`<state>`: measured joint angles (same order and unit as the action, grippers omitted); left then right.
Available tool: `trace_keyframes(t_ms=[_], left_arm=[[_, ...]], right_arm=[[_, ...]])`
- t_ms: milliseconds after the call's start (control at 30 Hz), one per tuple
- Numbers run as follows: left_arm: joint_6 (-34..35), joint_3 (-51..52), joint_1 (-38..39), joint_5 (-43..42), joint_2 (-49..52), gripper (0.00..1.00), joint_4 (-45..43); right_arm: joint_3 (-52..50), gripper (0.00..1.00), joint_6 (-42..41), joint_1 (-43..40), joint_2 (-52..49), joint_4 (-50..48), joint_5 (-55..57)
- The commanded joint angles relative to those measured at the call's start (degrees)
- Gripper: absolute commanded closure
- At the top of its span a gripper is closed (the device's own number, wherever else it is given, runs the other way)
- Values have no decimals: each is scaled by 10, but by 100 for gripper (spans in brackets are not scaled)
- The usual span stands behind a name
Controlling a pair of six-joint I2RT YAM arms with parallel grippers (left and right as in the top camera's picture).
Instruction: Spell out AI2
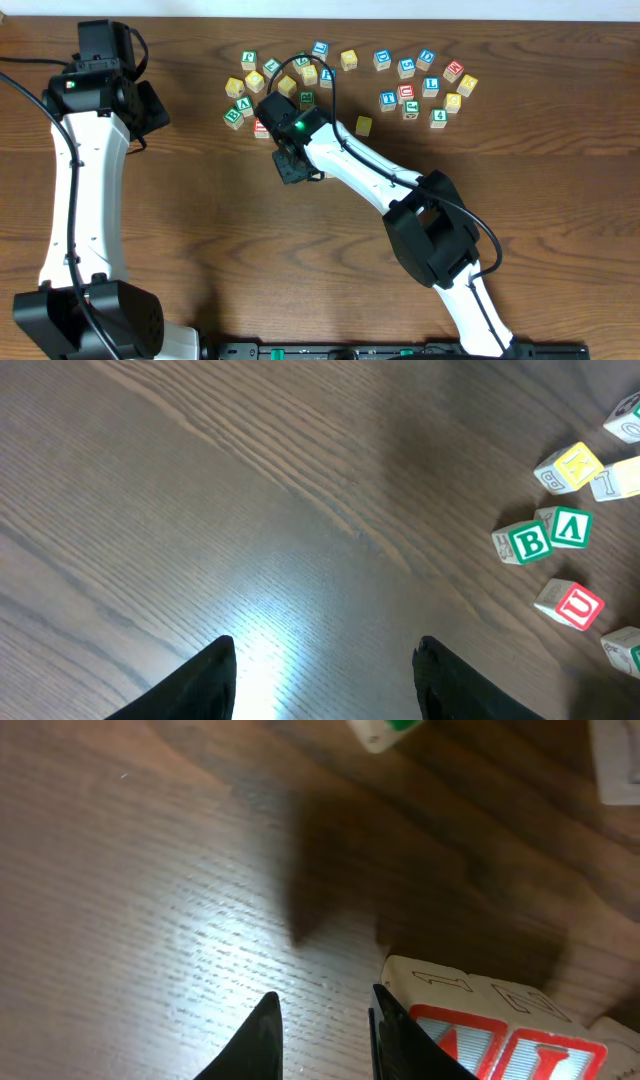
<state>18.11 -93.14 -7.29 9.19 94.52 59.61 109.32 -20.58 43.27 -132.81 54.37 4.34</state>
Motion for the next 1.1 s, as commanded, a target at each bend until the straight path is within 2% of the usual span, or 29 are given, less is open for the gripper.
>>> trace_keyframes(t_ms=[0, 500, 767, 1067], left_arm=[[-5, -8, 0, 3, 6, 44, 4], [-5, -8, 0, 3, 6, 44, 4], [-5, -8, 0, 3, 6, 44, 6], [-5, -8, 0, 3, 6, 44, 5]], right_arm=[[-3, 76, -49, -1, -14, 5, 26], [-3, 73, -105, -20, -14, 26, 0], [-3, 65, -142, -28, -14, 46, -6], [21, 55, -105, -39, 19, 45, -17]])
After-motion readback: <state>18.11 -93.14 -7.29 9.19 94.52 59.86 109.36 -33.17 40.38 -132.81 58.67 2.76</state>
